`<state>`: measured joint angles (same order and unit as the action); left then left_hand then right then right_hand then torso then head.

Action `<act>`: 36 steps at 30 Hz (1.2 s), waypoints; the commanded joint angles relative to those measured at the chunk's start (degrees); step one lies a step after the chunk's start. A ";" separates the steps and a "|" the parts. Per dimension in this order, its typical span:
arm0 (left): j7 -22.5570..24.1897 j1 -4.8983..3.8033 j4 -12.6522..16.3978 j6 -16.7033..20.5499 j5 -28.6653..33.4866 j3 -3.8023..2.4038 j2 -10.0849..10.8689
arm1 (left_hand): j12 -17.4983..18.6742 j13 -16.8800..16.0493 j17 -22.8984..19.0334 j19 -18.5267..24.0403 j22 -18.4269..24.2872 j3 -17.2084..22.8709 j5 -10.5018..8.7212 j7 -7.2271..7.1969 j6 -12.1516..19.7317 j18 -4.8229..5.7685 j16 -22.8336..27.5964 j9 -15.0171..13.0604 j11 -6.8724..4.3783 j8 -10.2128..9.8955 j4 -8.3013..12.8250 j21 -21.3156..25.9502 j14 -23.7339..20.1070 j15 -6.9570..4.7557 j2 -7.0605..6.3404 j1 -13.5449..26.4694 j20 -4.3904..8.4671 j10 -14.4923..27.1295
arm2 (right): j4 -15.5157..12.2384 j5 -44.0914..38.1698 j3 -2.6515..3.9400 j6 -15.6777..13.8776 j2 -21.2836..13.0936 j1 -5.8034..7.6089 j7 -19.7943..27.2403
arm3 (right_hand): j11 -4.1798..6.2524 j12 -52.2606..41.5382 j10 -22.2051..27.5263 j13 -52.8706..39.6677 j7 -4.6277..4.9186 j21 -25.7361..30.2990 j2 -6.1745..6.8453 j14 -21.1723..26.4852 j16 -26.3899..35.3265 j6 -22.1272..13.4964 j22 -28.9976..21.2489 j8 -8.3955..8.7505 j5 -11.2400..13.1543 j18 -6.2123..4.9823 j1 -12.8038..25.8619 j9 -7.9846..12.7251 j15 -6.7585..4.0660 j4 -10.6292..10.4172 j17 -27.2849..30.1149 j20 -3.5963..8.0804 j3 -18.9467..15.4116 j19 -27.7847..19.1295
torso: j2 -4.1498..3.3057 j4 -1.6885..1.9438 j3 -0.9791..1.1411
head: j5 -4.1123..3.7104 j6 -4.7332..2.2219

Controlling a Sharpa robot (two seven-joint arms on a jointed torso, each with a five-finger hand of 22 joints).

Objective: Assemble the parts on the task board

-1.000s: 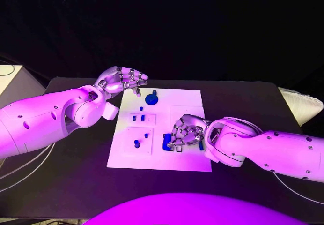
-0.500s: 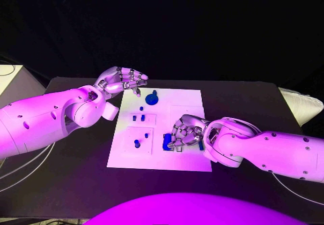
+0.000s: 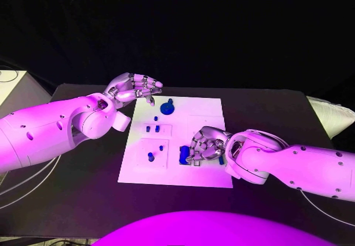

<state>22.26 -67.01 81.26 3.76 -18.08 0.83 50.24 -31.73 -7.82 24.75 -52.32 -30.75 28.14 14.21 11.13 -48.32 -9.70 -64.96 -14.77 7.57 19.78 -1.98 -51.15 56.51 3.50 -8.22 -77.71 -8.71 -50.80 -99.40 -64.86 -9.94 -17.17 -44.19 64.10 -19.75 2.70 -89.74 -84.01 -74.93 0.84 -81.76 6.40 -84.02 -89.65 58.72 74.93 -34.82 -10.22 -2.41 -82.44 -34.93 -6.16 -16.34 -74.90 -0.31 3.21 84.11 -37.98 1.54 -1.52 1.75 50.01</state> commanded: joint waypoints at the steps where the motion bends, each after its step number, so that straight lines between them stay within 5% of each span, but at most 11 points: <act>1: -0.02 -0.02 0.20 -0.97 0.05 -0.02 -0.01 | 0.25 0.05 -0.03 0.12 0.05 -0.04 0.18 0.01 0.43 -0.84 0.36 0.06 0.01 0.24 -0.41 0.19 -0.31 -0.03 0.35 0.36 -0.13 0.54 | 0.00 1.49 -0.14 2.73 -0.22 -0.27 -0.29 | 0.57 -0.26 -5.99 -15.07 -0.30 -0.01 0.63 -5.97 -0.34 -0.09 11.35 -0.29 -0.33 0.68 -0.22 0.08 -0.30 -0.02 -15.07 0.46 0.39 3.76 | 0.00 0.02 -0.04 | 0.13 -0.01; 16: -0.16 -0.02 0.28 -1.00 -0.14 -0.01 0.03 | 0.24 0.06 -0.03 0.12 0.08 -0.05 0.17 0.00 0.43 -0.84 0.37 0.07 0.01 0.28 -0.43 0.23 -0.34 -0.02 0.35 0.35 -0.14 0.57 | -0.08 0.40 -0.14 3.17 -0.38 -0.55 -0.22 | 0.55 -0.26 -5.99 -15.07 -0.27 0.08 0.93 -5.97 -0.33 -0.15 11.32 -0.31 -0.30 0.67 -0.44 0.13 -0.30 0.02 -15.06 0.47 0.68 3.73 | 0.01 0.01 -0.05 | 0.25 -0.01; 36: -0.18 -0.02 0.24 -1.09 -0.17 0.00 0.13 | 0.24 0.06 -0.03 0.12 0.08 -0.05 0.17 0.00 0.43 -0.84 0.37 0.07 0.01 0.28 -0.43 0.23 -0.34 -0.02 0.35 0.35 -0.14 0.57 | -2.84 1.67 -0.08 -0.18 -1.69 -0.78 3.54 | 0.39 -0.26 -5.99 -15.07 -0.09 -0.06 1.67 -5.98 -0.35 -0.04 11.44 -0.67 -0.33 0.70 1.21 0.16 -0.20 -0.36 -15.10 0.44 0.83 3.77 | -0.01 0.04 0.01 | 0.39 -0.01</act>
<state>21.80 -67.01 81.36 3.56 -18.16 0.86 50.43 -31.73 -7.83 24.75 -52.32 -30.76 28.14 14.21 11.13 -48.32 -9.70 -64.96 -14.77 7.57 19.77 -1.98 -51.15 56.51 3.50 -8.22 -77.71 -8.71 -50.80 -101.96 -63.52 -10.03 -16.27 -45.91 63.39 -18.18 2.69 -89.74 -84.01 -74.91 0.85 -81.75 8.01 -84.02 -89.64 58.72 74.90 -35.26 -10.55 -2.45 -81.59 -34.86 -6.16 -16.43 -74.94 -0.32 3.90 84.11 -37.97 1.55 -1.52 2.15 50.01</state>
